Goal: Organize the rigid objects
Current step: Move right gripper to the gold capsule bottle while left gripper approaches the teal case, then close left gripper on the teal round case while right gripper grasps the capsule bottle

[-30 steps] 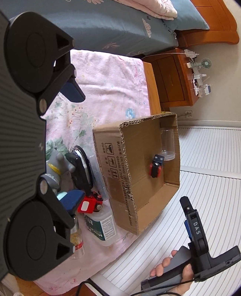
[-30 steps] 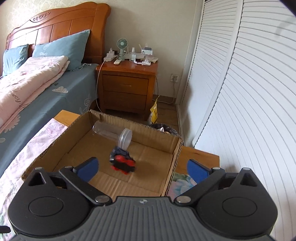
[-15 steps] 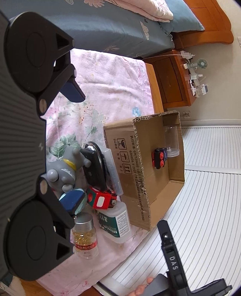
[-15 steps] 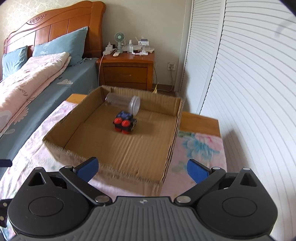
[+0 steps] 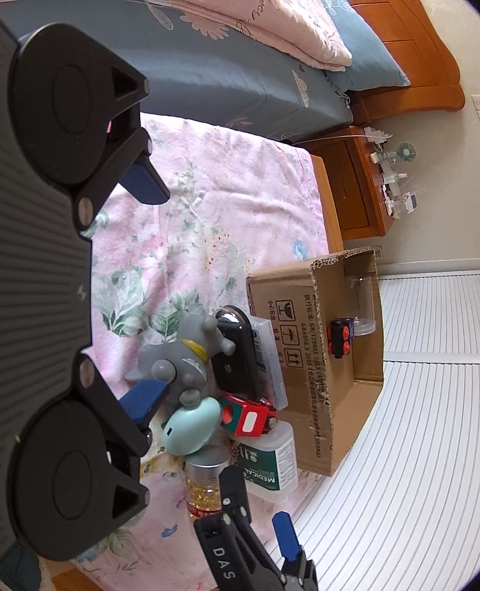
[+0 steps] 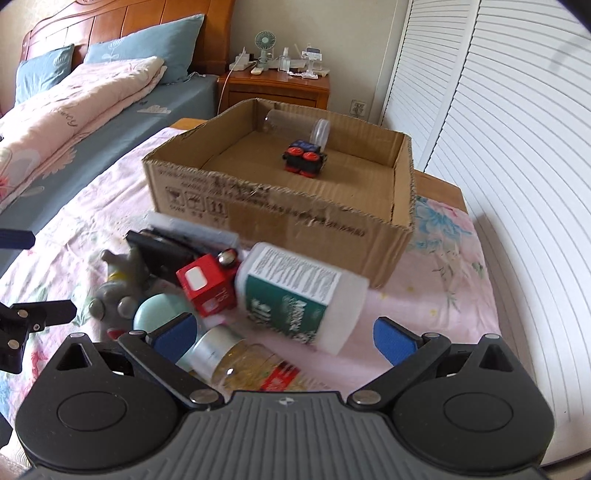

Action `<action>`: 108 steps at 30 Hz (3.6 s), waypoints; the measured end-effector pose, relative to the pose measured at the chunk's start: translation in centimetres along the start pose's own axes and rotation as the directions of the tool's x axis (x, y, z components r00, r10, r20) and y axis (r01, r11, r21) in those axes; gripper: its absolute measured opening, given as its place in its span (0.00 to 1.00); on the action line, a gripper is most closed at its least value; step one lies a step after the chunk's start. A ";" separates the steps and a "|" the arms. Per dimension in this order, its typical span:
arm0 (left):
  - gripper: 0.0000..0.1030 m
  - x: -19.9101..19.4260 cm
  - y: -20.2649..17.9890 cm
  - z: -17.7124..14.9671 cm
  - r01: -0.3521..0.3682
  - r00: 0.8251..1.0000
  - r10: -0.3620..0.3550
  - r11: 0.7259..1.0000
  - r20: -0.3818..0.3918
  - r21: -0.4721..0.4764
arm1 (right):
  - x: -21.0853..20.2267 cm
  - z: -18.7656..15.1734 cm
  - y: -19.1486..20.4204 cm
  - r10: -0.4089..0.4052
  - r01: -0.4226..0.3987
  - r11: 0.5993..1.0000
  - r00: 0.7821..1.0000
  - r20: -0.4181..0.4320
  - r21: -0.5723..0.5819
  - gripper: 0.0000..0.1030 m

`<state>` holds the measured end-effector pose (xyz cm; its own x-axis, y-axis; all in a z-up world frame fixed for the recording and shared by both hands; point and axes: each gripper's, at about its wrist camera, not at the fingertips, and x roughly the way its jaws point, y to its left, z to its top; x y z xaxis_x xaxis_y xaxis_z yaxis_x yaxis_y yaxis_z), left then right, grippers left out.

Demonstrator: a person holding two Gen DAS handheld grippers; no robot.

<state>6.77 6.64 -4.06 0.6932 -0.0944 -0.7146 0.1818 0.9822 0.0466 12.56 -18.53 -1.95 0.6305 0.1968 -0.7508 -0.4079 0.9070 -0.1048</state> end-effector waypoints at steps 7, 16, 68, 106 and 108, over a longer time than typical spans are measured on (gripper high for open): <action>0.98 -1.0 0.0 -0.5 0.019 0.999 -0.019 1.000 0.034 0.017 | 1.7 -0.6 1.5 -0.058 0.058 0.998 0.998 -0.018 0.025 1.00; 0.98 -1.1 -0.3 -0.6 0.047 0.998 -0.048 0.999 0.044 0.027 | 1.2 -2.6 -0.2 -0.093 0.096 0.994 0.994 -0.055 0.055 1.00; 0.97 5.2 -10.6 3.8 0.429 0.897 -0.384 0.878 -0.220 0.214 | 0.7 -8.8 -5.6 0.095 -0.096 0.995 0.995 0.035 0.013 1.00; 0.57 3.3 -12.5 1.4 0.469 0.883 -0.379 0.749 -0.277 0.468 | -0.9 -10.6 -6.6 0.132 -0.131 0.991 0.991 0.036 -0.018 1.00; 0.54 3.5 -12.5 1.5 0.495 0.869 -0.399 0.736 -0.294 0.462 | -0.9 -10.6 -6.6 0.132 -0.131 0.991 0.991 0.038 -0.019 1.00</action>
<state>8.01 -6.18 -6.07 0.3246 -0.4266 -0.8442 0.7989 0.6015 0.0033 7.70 -28.63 -7.49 0.5957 0.3289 -0.7328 -0.4997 0.8660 -0.0175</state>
